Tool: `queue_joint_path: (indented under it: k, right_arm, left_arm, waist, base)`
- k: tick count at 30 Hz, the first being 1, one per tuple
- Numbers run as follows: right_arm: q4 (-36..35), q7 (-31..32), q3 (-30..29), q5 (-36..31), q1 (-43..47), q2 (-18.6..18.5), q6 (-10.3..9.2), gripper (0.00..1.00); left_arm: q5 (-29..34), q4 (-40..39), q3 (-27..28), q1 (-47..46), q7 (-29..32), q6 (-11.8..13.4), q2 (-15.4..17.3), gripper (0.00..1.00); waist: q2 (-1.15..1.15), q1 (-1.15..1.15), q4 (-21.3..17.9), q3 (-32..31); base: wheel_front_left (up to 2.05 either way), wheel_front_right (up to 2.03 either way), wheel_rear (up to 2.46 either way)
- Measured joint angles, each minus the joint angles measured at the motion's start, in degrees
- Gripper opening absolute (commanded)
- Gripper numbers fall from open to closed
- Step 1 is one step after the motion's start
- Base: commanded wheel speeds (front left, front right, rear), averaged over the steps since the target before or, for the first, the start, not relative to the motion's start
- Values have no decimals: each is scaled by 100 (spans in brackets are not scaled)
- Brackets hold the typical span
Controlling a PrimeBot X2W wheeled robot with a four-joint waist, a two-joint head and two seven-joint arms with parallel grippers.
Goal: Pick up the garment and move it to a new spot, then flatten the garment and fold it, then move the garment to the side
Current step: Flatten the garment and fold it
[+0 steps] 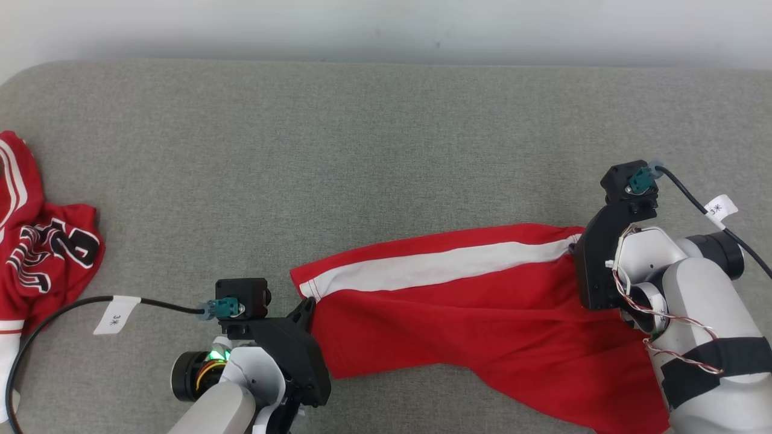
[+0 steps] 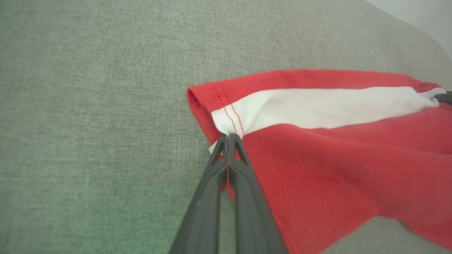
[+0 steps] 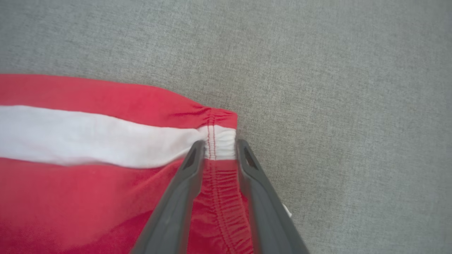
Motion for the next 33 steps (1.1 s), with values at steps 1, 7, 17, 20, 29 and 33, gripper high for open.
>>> queue_joint_path:
  k: [1, 7, 17, 20, 29, 33]
  right_arm:
    - [57, 23, -31, -20, -16, 16, 0, 47]
    - [182, -30, -101, -89, -90, 68, 0, 65]
    - [229, -349, 59, 24, -104, 75, 0, 0]
    - [151, -520, 58, 73, -196, 29, 0, 0]
    - [-333, -972, -223, 543, -325, 23, 0, 0]
    - [-572, -1149, -414, 971, -590, 111, 0, 0]
  left_arm:
    - [-1, 7, -4, -2, 1, -1, -1, 0]
    - [-27, 15, -16, -13, 2, -19, 4, 0]
    - [-36, -2, -7, -75, -38, 4, 21, 0]
    - [-34, -25, 45, -103, -174, -2, 22, 0]
    - [-584, -602, 679, -349, -765, -471, -140, 0]
    - [-1093, -831, 1043, -769, -568, -800, -115, 0]
  waist:
    - [0, 0, 14, 4]
    - [0, 0, 51, 48]
    - [0, 0, -6, 78]
    - [0, 0, -14, 48]
    - [0, 0, -82, -103]
    - [0, 0, -179, -81]
  base:
    - [0, 0, 0]
    - [0, 0, 0]
    - [0, 0, 0]
    - [0, 0, 0]
    - [0, 0, 0]
    - [0, 0, 0]
